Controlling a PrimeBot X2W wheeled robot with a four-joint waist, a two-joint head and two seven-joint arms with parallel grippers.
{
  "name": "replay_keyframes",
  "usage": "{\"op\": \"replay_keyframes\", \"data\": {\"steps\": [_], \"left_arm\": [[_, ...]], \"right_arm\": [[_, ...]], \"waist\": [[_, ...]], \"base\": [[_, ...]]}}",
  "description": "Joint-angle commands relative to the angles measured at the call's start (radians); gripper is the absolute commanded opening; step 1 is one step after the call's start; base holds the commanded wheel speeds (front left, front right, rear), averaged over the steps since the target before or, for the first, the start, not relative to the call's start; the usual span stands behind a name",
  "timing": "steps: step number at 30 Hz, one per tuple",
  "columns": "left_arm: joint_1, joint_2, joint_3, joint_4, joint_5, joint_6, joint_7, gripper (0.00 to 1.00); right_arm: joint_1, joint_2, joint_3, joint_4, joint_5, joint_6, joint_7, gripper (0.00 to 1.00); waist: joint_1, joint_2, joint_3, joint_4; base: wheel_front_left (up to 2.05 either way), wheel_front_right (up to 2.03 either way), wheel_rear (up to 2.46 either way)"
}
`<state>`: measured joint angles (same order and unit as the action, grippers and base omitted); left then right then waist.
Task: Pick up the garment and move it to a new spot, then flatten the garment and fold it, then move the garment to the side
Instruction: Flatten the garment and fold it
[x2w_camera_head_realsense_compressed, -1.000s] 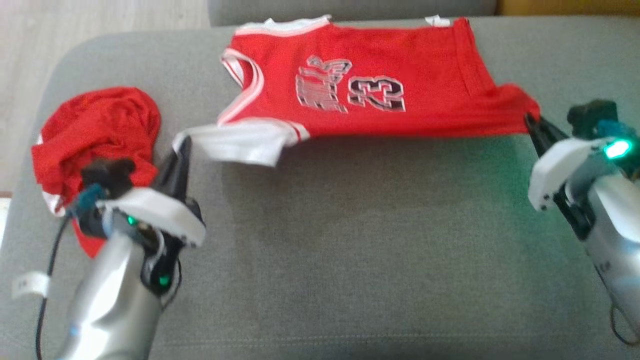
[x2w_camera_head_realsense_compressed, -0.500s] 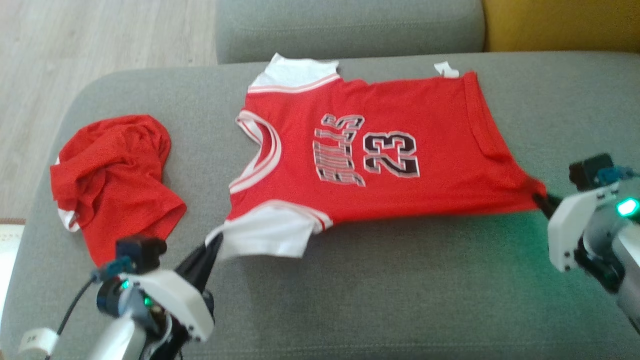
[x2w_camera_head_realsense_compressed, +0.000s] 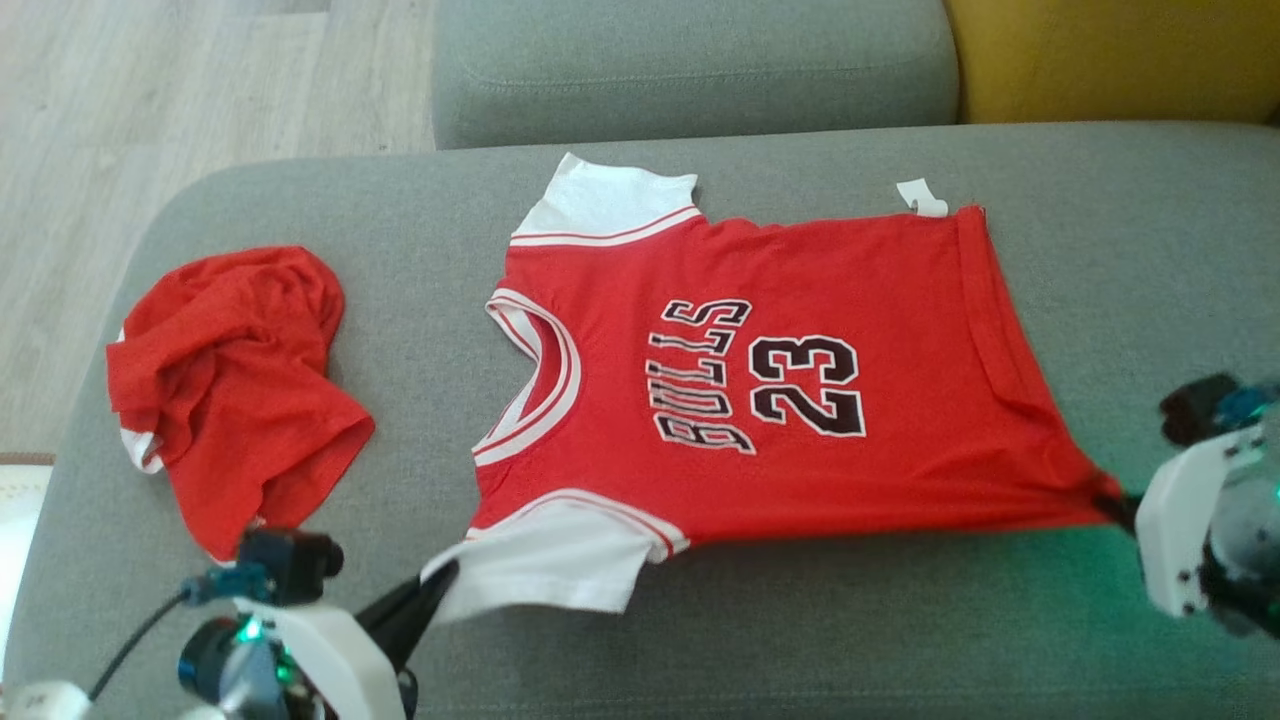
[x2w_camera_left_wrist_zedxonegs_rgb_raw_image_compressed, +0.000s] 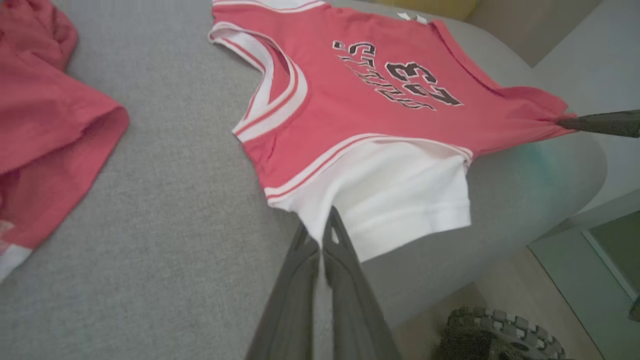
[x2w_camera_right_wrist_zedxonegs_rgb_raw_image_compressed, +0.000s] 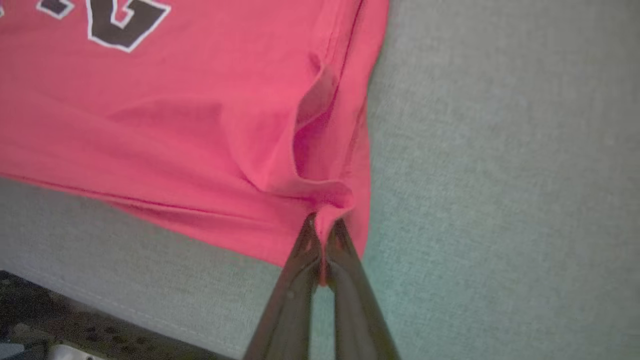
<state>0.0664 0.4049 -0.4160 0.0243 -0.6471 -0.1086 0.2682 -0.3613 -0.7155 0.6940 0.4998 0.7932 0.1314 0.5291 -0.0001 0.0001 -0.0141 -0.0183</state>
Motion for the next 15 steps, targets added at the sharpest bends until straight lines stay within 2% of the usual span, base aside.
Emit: {"op": "replay_keyframes", "data": {"steps": [1, 7, 15], "left_arm": [[-0.075, 0.032, 0.059, -0.055, 0.0, 0.015, -0.002, 0.0], [-0.186, 0.012, 0.057, -0.062, 0.028, 0.026, -0.004, 0.0], [-0.395, -0.025, 0.036, 0.059, 0.074, 0.014, -0.029, 0.0]], "right_arm": [[-0.026, -0.054, -0.042, -0.035, -0.01, -0.001, 0.002, 0.0], [-0.076, -0.018, -0.129, -0.059, -0.067, -0.001, 0.025, 0.0], [-0.189, 0.05, -0.202, -0.023, -0.188, -0.001, 0.041, 0.0]], "waist": [[0.0001, -0.0001, 0.008, -0.001], [0.0001, -0.0001, 0.067, -0.006], [0.0001, -0.0001, 0.168, -0.007]], "base": [[0.0, 0.0, 0.0], [0.0, 0.0, 0.0], [0.0, 0.0, 0.0]]}}
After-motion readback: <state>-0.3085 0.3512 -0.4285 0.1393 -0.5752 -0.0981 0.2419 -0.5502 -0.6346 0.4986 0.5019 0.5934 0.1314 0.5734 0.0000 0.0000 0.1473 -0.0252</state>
